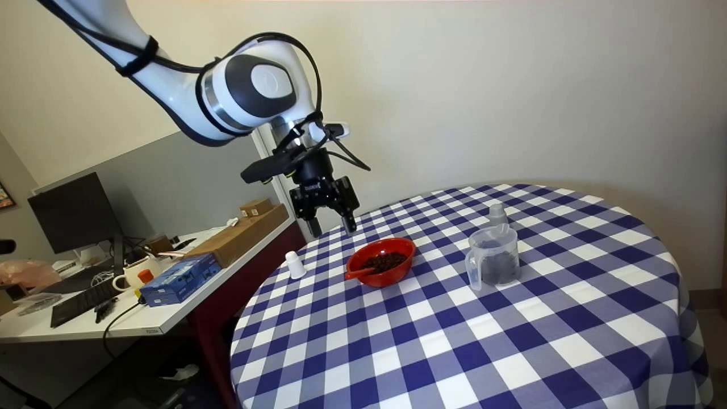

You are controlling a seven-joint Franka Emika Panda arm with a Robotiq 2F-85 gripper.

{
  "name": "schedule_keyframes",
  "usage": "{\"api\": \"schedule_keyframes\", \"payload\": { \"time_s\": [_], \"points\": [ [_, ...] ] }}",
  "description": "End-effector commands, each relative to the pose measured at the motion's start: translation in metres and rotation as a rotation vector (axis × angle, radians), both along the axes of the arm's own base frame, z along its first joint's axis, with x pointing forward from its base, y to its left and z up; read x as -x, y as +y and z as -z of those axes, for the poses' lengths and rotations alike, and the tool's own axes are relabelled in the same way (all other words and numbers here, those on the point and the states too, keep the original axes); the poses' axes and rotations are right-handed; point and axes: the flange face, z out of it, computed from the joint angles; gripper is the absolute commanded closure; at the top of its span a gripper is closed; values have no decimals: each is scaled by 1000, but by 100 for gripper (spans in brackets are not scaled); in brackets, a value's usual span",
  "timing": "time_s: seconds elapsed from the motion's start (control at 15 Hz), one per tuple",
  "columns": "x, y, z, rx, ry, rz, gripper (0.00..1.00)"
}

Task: Scoop some contents of the red bowl with a spoon and put them in the jug

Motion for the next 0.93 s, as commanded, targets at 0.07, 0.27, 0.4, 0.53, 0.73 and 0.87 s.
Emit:
{"api": "schedule_keyframes", "payload": {
  "time_s": [0.07,0.27,0.4,0.53,0.73,0.87],
  "points": [
    [-17,-1,26,7,-1,-48,0],
    [-25,-1,38,12,6,-63,0],
    [-29,0,45,13,17,-71,0],
    [-31,3,53,15,28,-79,0],
    [-32,10,63,16,43,-91,0],
    [-32,13,69,17,52,-98,0]
  ]
}}
